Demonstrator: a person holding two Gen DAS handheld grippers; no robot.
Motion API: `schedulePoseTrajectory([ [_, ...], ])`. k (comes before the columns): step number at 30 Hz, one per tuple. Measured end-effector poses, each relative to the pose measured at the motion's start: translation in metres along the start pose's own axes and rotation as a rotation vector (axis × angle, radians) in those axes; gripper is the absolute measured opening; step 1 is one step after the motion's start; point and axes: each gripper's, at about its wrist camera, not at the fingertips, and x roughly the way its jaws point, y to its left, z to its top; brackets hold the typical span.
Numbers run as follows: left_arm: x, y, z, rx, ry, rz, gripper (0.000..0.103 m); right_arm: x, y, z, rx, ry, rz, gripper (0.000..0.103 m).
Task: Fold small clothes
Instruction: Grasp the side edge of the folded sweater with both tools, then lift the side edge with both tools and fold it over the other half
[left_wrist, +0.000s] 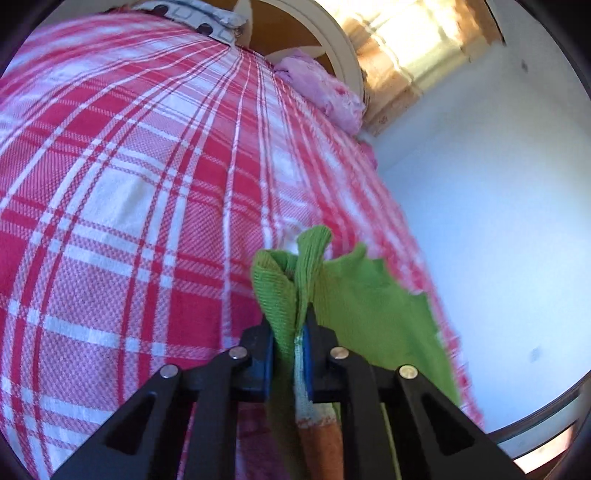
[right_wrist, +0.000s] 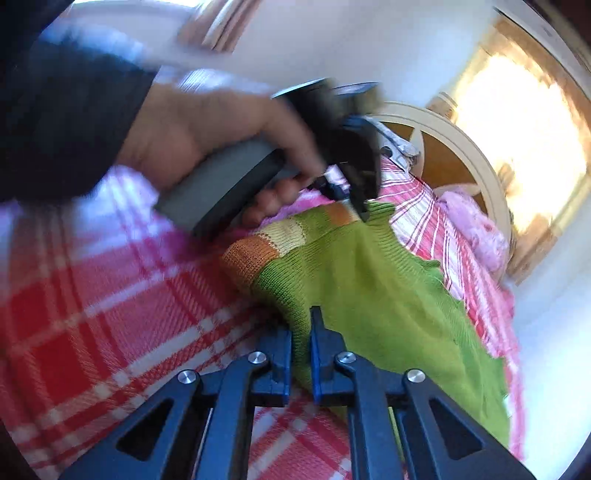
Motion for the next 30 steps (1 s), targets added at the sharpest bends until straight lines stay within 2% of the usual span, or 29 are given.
schedulePoseTrajectory([
  [2, -0.003, -0.006, 0.002, -0.013, -0.012, -0.021, 0.013, -0.012, -0.018, 0.004, 0.066, -0.036, 0.025, 0.006],
  [6, -0.007, -0.022, 0.006, -0.035, -0.051, -0.085, 0.013, -0.026, -0.065, 0.0, 0.275, -0.07, 0.128, 0.006],
  [16, 0.005, -0.092, 0.018, 0.01, -0.076, -0.143, 0.013, -0.059, -0.141, -0.047, 0.573, -0.139, 0.182, 0.005],
  [20, 0.021, -0.135, 0.017, 0.073, -0.057, -0.148, 0.012, -0.065, -0.168, -0.071, 0.699, -0.157, 0.206, 0.005],
  [30, 0.083, -0.21, 0.004, 0.2, 0.031, -0.131, 0.012, -0.089, -0.222, -0.132, 0.935, -0.19, 0.231, 0.005],
])
